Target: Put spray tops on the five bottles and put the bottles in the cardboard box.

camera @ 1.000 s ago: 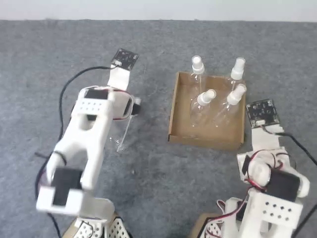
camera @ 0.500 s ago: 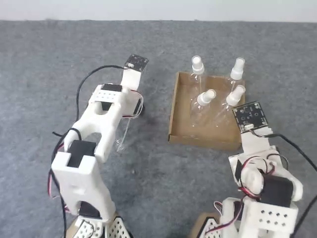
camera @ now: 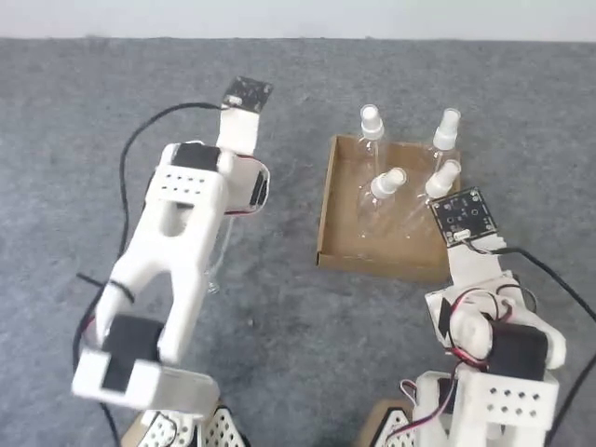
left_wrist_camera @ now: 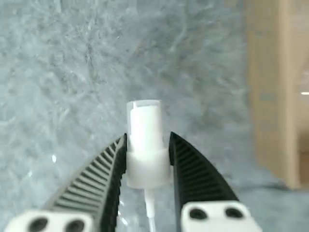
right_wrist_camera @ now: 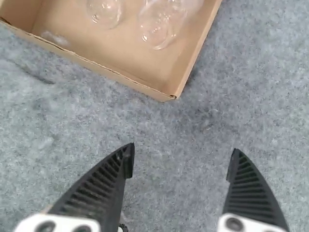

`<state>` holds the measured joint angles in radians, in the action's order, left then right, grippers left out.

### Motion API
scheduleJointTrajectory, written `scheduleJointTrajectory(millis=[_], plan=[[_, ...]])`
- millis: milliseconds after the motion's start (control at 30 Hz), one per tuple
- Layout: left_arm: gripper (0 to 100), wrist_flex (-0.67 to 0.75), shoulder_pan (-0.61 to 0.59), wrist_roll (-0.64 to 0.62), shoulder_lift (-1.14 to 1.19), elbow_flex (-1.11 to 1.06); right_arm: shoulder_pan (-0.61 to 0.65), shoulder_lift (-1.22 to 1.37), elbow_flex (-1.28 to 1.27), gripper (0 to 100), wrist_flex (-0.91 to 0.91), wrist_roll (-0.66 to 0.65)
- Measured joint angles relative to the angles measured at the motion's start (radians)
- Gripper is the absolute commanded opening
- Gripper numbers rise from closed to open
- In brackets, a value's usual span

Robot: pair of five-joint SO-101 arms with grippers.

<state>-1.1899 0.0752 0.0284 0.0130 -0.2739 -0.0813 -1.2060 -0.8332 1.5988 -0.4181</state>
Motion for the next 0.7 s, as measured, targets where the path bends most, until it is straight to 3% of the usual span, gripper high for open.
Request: scheduleJointTrajectory(millis=[167,400,600,700], plan=[[7,-0.04,0.101,-0.106,-0.086,-0.054,0.0,0.0,0.0,25.7,0.0,0.0],[8,0.172,0.21,-0.279,-0.084,-0.281,0.0,0.0,0.0,25.7,0.0,0.002],[27,0.245,0.226,-0.301,-0.084,-0.362,0.0,0.0,0.0,25.7,0.0,0.005],[29,0.209,0.222,-0.262,-0.092,-0.362,0.0,0.0,0.0,25.7,0.0,0.005]])
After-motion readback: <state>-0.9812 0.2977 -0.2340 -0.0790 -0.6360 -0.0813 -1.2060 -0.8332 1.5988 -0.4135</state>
